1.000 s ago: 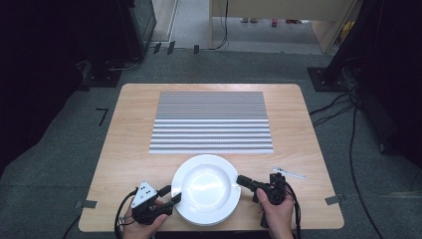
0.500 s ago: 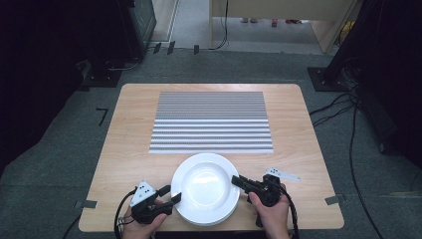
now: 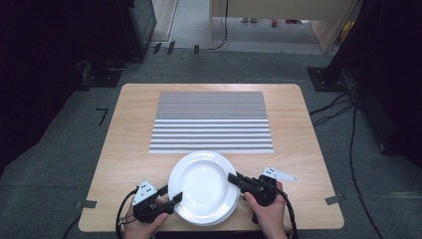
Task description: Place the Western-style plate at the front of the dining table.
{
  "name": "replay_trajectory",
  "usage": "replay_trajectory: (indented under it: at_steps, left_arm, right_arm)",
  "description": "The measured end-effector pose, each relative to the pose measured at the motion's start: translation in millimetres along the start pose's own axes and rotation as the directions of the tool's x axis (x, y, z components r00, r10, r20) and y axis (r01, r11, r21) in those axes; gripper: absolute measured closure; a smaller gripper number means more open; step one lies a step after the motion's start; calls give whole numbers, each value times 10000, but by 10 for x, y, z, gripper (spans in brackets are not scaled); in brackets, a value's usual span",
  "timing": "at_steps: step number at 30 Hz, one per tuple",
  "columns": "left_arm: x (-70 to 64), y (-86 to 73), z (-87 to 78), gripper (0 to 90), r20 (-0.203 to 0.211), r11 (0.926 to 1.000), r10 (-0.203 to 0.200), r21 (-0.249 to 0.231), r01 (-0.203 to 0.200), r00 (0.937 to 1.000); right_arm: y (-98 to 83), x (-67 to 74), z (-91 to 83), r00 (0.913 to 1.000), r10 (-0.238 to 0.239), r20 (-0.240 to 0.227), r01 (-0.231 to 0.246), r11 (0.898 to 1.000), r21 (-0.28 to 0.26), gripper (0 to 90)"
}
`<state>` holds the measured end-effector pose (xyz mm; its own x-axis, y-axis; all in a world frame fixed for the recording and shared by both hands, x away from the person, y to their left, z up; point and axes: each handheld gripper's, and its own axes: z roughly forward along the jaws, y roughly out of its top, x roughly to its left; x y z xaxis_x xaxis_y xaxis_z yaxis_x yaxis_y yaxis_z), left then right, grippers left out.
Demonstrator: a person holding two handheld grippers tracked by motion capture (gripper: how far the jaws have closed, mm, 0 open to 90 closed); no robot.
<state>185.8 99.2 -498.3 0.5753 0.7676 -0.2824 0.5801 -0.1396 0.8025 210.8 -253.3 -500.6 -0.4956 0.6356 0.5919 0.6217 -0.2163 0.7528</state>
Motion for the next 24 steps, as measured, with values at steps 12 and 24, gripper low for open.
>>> replay_trajectory:
  at_steps: [12, 24]
  left_arm:
    - [-38, 12, -62, 474, -448, 9978, 119, -647, -148, 9989]
    - [-63, 17, -83, 482, -493, 9953, 197, -934, -242, 9986]
  right_arm:
    - [-47, -44, 26, 9993, 332, 149, -334, 9994, 124, 757]
    - [-110, -72, 68, 9978, 573, 346, -579, 9982, 171, 742]
